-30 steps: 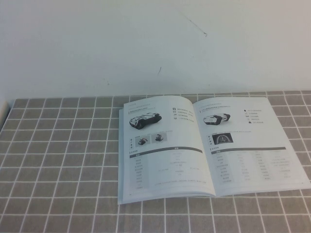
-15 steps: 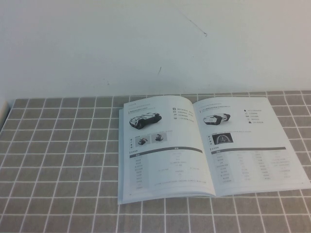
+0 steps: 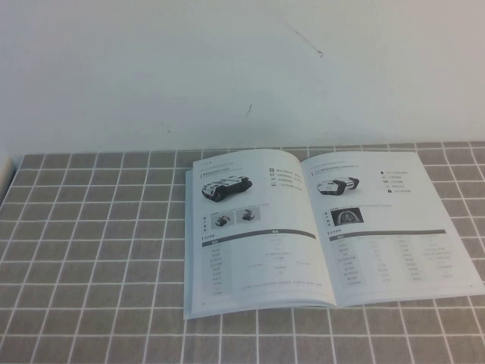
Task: Close book
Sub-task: 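Close the open booklet and leave it lying on the table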
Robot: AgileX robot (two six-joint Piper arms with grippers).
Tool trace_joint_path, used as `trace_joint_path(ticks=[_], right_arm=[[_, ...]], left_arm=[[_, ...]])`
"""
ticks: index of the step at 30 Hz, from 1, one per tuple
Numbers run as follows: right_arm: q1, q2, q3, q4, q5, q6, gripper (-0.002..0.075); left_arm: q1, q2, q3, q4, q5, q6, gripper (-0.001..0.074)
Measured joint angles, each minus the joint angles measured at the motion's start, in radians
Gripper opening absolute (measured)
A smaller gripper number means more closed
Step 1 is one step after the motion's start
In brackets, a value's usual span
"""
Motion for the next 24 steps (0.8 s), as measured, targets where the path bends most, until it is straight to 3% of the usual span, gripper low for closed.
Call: trace_joint_path(ticks=[6, 18, 24], right_arm=[[0.000, 0.000, 0.007, 0.000, -0.129, 0.000, -0.0003], [0.000, 0.000, 0.007, 0.000, -0.839, 0.000, -0.0003], [0.000, 0.000, 0.007, 0.006, -1.104, 0.127, -0.0003]], left_arm=[[0.000, 0.000, 0.004, 0.000, -0.174, 0.002, -0.0004], [0.000, 0.000, 0.004, 0.000, -0.966, -0.005, -0.0004], [0.000, -0.002, 0.004, 0.000, -1.193, -0.009, -0.0004]])
